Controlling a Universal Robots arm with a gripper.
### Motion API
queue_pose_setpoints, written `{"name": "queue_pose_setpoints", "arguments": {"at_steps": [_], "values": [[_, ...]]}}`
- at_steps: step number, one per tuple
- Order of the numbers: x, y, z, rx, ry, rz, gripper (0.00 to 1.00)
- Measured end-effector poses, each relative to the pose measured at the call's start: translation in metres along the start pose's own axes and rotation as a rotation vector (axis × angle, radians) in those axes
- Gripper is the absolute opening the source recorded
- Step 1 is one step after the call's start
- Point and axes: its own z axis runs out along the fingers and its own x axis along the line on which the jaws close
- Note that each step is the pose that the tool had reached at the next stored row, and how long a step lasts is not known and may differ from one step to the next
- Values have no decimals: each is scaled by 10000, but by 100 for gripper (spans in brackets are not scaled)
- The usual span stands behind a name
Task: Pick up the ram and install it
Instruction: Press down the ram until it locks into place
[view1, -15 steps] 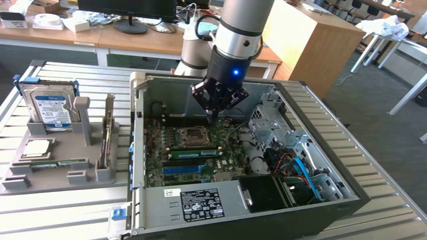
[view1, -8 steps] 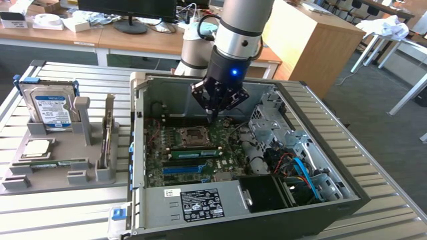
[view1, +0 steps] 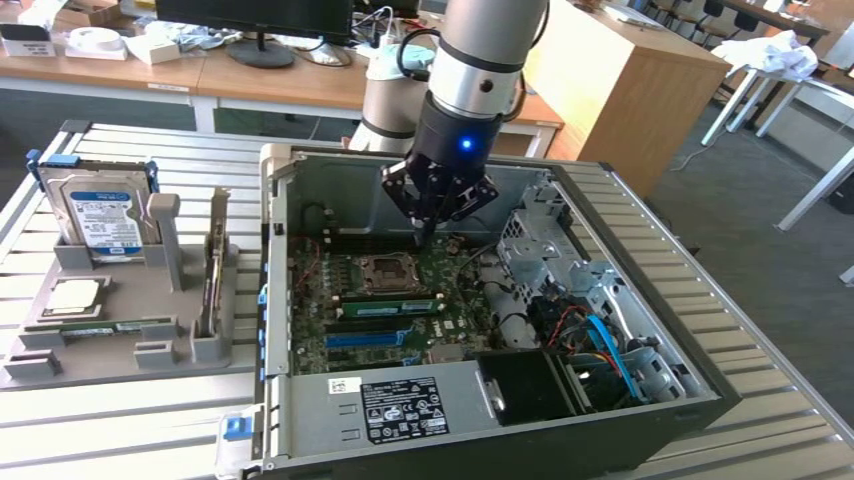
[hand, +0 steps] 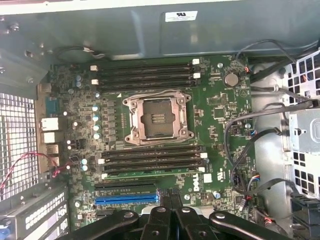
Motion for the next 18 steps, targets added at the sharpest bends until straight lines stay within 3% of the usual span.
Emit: {"name": "queue_pose_setpoints", "arguments": {"at_steps": [8,18], "values": [[7,-1,-1,3,24,-558,10],[6,1,-35,-19,26,-588,10]]}}
